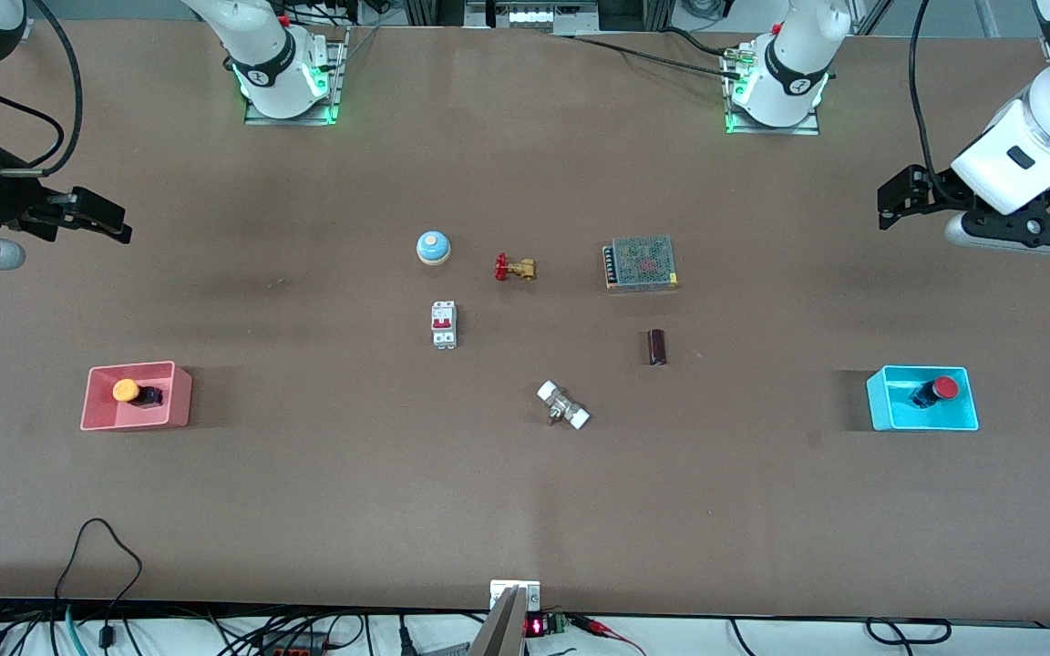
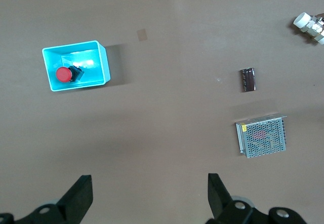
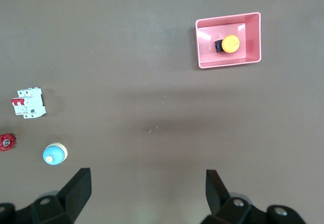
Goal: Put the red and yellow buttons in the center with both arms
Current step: 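Move the right gripper to the pink box while the left gripper reaches the cyan box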
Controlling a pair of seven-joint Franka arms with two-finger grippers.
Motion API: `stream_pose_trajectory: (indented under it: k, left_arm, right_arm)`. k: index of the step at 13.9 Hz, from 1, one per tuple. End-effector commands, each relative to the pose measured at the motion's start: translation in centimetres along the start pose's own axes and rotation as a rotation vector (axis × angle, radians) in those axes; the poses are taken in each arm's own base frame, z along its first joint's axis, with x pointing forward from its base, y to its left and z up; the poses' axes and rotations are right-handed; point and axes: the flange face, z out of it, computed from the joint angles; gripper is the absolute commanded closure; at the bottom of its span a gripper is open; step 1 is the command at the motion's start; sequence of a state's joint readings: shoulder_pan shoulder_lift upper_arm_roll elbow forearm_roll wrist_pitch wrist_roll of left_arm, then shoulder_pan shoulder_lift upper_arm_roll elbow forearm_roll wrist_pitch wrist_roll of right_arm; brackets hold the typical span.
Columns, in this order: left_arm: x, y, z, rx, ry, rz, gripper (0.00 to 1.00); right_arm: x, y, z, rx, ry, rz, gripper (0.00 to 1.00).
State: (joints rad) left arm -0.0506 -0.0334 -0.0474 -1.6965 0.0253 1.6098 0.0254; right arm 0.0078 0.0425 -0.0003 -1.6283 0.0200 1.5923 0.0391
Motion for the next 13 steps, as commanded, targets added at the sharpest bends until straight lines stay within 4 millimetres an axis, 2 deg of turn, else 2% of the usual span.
stream_pose_trajectory:
  k: [1,6,8,10,11,13]
  left_arm:
    - [0.2,-0.2,-0.3,-0.005,-0.005,-0.001,0.00]
    - [0.3,-0.2,-0.1,-0.008,-0.009,-0.009,0.00]
    - [1.4,-0.8,0.9,-0.027,-0.026,-0.041,0.00]
    - [4.4,-1.6,4.3,-0.034,-0.081,-0.054,0.00]
    - [5.3,-3.2,4.1,-0.030,-0.070,-0.070,0.00]
    - [7.0,-5.6,6.8,-0.037,-0.097,-0.097,0.00]
  right_arm:
    - [0.1,-0.2,-0.4,0.017,0.006,0.007,0.00]
    - [0.3,0.0,-0.2,0.017,0.006,0.007,0.00]
    - [0.6,0.0,0.3,0.018,-0.004,0.013,0.00]
    - [1.1,0.7,1.3,0.016,-0.023,0.018,0.00]
    - [1.1,0.8,1.4,0.015,-0.027,0.020,0.00]
    - [1.5,1.1,2.1,-0.001,-0.039,0.021,0.00]
